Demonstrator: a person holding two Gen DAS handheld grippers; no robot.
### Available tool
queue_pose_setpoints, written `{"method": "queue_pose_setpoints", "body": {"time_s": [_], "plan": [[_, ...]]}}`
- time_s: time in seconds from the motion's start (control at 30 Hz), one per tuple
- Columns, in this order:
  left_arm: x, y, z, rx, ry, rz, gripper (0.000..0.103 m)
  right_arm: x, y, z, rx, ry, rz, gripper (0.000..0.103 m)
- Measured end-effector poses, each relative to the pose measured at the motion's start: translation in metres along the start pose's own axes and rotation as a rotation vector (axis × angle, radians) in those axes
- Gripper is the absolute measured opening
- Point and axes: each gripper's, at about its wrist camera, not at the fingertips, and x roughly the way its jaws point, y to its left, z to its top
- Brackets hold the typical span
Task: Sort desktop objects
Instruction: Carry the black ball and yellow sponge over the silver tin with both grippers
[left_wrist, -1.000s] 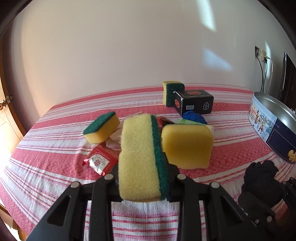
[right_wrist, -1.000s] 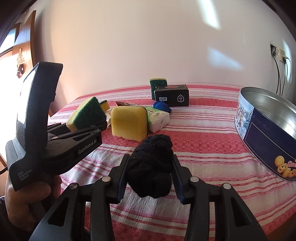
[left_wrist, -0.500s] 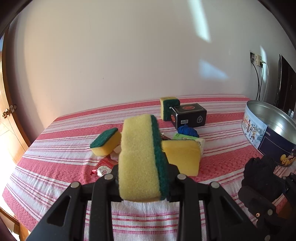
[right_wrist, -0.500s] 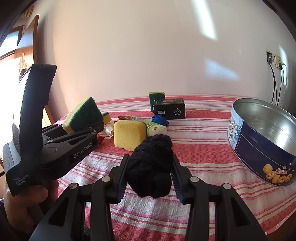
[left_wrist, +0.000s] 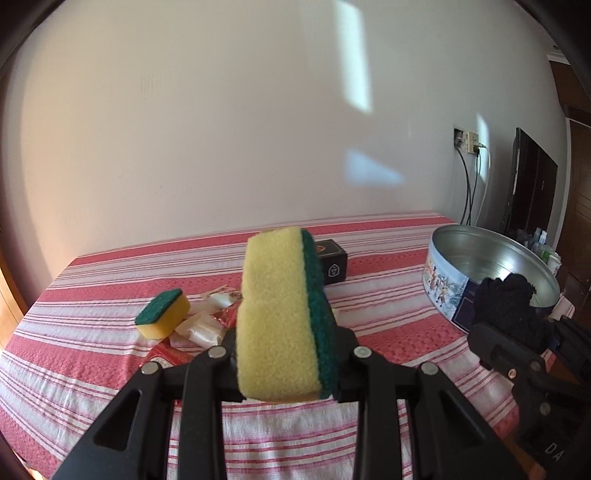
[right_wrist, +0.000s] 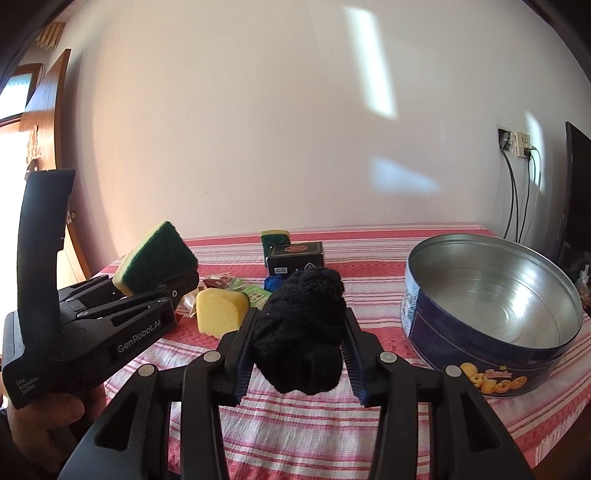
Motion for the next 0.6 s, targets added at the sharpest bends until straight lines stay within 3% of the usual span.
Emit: {"method": "queue_pose_setpoints", "body": {"time_s": [0.17, 0.3, 0.43, 0.6], "plan": [[0.001, -0.001, 0.006, -0.055, -0.004, -0.179, 0.03, -0.002, -0.016, 0.007, 0.028, -0.031, -0.039, 0.045], [-0.006, -0.004, 0.007, -0.061, -0.043, -0.273, 0.03, -0.014, -0.029, 0.009, 0.033, -0.061, -0.075, 0.045], [-0.011, -0.013, 0.011, -0.04, -0.072, -0.298, 0.03, -0.019, -0.037, 0.012, 0.039, -0.078, -0.103, 0.045], [-0.003, -0.025, 0.017, -0.017, -0.054, -0.316, 0.03, -0.026, -0.062, 0.014, 0.048, -0.099, -0.175, 0.045]]}}
